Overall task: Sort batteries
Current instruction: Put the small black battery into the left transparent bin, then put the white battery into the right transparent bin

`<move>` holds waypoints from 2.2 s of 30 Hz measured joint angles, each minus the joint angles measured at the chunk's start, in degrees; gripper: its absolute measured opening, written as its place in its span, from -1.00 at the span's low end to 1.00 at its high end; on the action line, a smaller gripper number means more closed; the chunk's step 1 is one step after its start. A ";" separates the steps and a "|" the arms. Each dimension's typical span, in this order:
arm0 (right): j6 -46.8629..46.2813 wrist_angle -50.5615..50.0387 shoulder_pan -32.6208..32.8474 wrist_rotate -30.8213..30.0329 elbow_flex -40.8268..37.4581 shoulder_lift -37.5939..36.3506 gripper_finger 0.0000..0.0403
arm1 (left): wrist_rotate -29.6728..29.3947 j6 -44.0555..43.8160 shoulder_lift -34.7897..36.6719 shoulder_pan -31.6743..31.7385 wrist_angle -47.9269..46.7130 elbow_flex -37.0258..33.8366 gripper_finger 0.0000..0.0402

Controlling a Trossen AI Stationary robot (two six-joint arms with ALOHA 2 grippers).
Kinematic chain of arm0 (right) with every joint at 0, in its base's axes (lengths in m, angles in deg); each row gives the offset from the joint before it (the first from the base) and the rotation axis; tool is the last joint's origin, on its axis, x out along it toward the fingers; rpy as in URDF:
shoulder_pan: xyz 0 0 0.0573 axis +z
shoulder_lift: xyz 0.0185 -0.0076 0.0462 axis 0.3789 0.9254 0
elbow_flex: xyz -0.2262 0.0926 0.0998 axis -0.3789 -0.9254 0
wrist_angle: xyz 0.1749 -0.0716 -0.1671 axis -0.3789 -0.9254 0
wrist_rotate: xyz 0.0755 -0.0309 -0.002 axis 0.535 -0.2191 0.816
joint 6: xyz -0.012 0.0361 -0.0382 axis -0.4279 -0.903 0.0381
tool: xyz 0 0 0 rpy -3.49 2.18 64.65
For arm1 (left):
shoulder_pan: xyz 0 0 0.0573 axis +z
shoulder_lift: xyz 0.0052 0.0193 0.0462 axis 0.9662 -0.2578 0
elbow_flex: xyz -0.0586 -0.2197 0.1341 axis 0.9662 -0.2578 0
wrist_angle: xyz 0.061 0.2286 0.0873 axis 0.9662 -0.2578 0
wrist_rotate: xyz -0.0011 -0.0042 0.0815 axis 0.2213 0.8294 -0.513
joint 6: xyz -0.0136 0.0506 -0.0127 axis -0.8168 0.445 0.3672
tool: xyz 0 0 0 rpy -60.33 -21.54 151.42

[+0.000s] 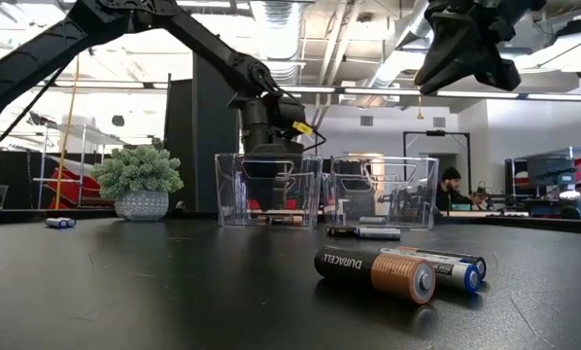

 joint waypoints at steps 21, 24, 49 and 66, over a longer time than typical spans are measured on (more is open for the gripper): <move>2.77 -0.48 1.36 0.00 0.00 0.00 -0.59 | -2.99 -21.92 13.94 -1.02 -15.75 14.24 -0.43; 2.96 -0.52 2.06 0.00 0.00 0.00 -0.59 | -8.56 -26.43 19.93 -3.52 -15.17 10.85 -0.44; 8.71 -0.30 8.67 0.04 0.00 0.00 -0.59 | -23.66 -67.11 55.91 -30.13 -14.79 -38.16 -0.44; 8.28 0.14 8.00 0.04 0.00 0.00 -0.59 | -11.02 -33.93 55.61 -18.91 -11.77 -48.43 -0.44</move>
